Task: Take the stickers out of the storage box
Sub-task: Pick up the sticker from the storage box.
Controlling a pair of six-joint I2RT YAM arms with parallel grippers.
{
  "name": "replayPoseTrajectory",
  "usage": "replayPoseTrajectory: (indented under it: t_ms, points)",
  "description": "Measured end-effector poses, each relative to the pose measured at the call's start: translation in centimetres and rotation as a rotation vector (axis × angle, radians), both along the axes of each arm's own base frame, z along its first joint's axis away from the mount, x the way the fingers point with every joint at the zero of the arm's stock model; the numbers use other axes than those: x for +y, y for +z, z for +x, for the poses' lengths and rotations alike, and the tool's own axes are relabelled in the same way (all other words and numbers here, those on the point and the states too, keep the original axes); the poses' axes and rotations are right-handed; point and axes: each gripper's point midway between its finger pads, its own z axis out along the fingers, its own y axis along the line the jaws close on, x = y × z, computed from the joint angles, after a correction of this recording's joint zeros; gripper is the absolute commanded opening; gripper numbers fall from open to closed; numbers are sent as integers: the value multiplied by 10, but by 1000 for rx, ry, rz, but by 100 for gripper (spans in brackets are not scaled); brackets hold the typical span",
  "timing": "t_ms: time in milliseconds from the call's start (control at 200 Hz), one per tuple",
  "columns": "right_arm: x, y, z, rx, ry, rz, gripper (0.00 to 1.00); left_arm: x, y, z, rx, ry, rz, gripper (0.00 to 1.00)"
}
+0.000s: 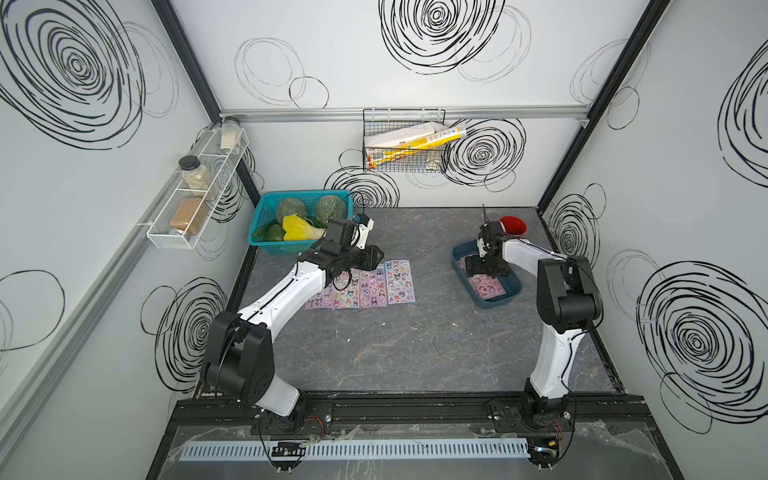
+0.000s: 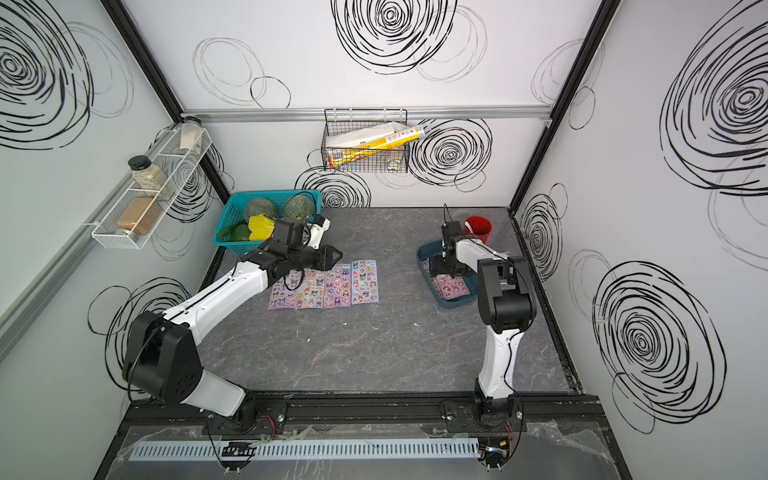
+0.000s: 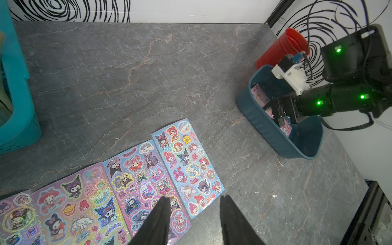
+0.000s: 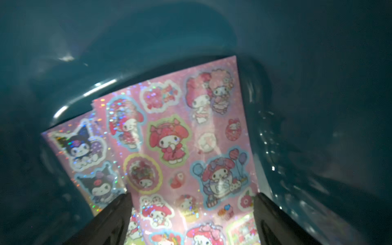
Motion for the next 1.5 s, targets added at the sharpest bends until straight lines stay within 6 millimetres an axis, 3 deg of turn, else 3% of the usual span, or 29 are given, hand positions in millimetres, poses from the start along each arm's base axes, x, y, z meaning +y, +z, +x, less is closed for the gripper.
replayPoseTrajectory:
  t_ms: [195, 521, 806, 1046, 1502]
  points:
    - [-3, -1, 1, -1, -3, -18, 71, -2, -12, 1, 32, -5, 1, 44]
    - [-5, 1, 1, -5, -6, -25, 61, -4, -20, 2, 55, -11, -2, 45]
    - [-3, 15, -5, -28, -11, -6, 48, -7, -21, 0, 66, -21, -12, 45]
    - [0, 29, -8, -56, -16, 20, 43, -15, -25, -4, 80, -43, -17, 45]
    - [2, 27, -23, -37, -37, 54, 38, -27, -31, -9, 92, -72, -12, 45]
